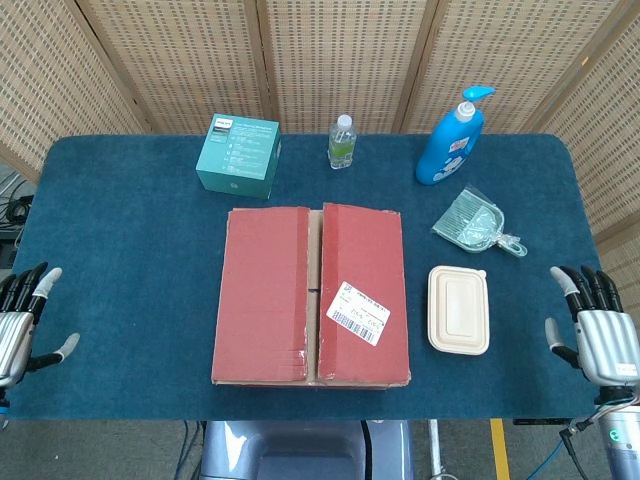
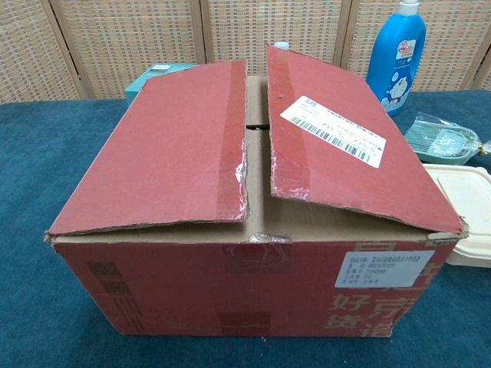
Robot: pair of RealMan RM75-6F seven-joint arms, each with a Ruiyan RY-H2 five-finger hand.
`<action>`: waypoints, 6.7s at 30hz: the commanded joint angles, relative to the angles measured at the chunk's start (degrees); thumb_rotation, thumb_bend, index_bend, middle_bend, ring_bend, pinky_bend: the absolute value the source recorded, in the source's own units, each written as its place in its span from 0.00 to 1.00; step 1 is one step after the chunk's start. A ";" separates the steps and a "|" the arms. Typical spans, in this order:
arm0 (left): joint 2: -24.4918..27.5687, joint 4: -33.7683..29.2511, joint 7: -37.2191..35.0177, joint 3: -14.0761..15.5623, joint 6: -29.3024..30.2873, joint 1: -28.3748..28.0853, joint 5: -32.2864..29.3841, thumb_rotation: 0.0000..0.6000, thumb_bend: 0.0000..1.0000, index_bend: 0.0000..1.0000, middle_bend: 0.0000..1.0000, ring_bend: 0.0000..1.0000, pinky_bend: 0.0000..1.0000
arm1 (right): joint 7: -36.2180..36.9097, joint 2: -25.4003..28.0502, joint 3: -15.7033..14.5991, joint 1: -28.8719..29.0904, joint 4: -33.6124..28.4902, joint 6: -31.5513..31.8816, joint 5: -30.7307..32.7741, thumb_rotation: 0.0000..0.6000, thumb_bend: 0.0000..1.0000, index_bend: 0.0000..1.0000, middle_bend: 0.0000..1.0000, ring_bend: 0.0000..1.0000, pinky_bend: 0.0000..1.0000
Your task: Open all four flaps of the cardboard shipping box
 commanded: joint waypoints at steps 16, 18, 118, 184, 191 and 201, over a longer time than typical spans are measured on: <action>0.20 -0.74 1.22 0.29 -0.98 -0.99 1.48 0.86 0.30 0.02 0.00 0.00 0.00 | 10.66 2.63 2.50 7.02 -1.93 -5.79 -5.53 1.00 0.88 0.12 0.18 0.00 0.02; 0.24 -1.00 1.42 0.27 -1.00 -1.08 1.55 0.86 0.30 0.02 0.00 0.00 0.00 | 12.86 3.09 2.87 8.70 -2.36 -7.36 -6.56 1.00 0.94 0.14 0.19 0.00 0.02; -0.61 0.39 1.05 0.38 -3.07 -2.40 -0.37 0.85 0.30 0.02 0.00 0.00 0.00 | 7.47 -4.52 5.12 41.61 -4.30 -29.34 -5.26 1.00 1.00 0.49 0.57 0.14 0.02; 2.05 -0.99 0.88 0.11 -4.48 -5.63 5.67 0.86 0.30 0.03 0.00 0.00 0.00 | 5.62 13.46 4.03 30.25 -3.75 -23.21 -1.90 1.00 0.88 0.44 0.45 0.14 0.03; 5.17 -1.24 -4.69 -0.08 -9.35 -9.41 8.70 0.86 0.30 0.03 0.00 0.00 0.00 | 2.68 10.24 2.95 26.39 -4.24 -18.61 -0.10 1.00 0.78 0.26 0.27 0.03 0.03; 8.13 -0.60 -9.25 -1.84 -16.00 -16.40 12.55 0.86 0.33 0.02 0.00 0.00 0.00 | 0.41 7.95 1.46 21.13 -5.52 -13.41 2.09 1.00 0.78 0.07 0.10 0.00 0.03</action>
